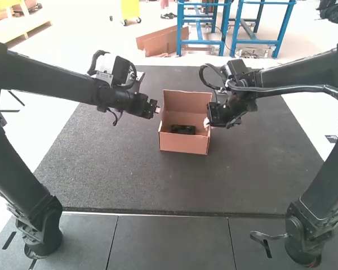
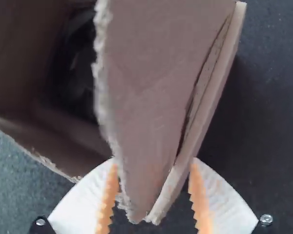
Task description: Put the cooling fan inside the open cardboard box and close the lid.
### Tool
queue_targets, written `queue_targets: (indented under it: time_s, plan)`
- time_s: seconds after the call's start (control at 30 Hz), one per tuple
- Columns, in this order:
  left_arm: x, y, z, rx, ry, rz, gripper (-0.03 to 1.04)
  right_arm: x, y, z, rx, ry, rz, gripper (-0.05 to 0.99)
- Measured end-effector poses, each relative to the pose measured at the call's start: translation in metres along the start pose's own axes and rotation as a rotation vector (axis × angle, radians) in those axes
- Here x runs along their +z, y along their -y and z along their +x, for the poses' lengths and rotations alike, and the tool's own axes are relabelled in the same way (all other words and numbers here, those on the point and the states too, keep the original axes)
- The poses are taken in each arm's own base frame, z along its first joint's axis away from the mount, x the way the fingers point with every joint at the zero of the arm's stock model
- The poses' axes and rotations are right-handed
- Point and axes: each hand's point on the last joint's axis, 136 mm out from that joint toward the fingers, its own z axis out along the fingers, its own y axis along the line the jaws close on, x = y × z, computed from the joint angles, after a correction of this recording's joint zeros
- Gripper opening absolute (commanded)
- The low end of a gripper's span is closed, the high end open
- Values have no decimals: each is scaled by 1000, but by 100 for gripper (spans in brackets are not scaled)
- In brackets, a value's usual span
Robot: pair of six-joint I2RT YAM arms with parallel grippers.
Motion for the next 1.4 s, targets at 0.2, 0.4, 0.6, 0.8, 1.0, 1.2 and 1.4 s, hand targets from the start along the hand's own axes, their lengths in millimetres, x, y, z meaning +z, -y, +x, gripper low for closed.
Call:
queue_targets:
  time_s: [0.2, 0.4, 0.6, 0.8, 1.0, 1.2, 1.4]
  plan:
    - [-14, 0, -13, 3, 42, -5, 97, -14, 12, -18, 37, 42, 14, 91]
    - [-20, -11, -49, 4, 136, -63, 97, -29, 30, -31, 78, 100, 36, 91]
    - [-16, -24, -99, -1, 226, -125, 97, -61, 51, -66, 105, 262, 72, 91]
    - [9, -30, -114, -3, 220, -143, 97, -79, 78, -86, 137, 362, 151, 91]
    - [20, -27, -128, 1, 232, -139, 97, -84, 94, -89, 165, 384, 189, 91]
    - [29, -11, -130, 17, 242, -112, 97, -85, 97, -89, 176, 386, 197, 91]
    - [45, 11, -117, 37, 206, -76, 97, -90, 117, -88, 217, 396, 227, 91]
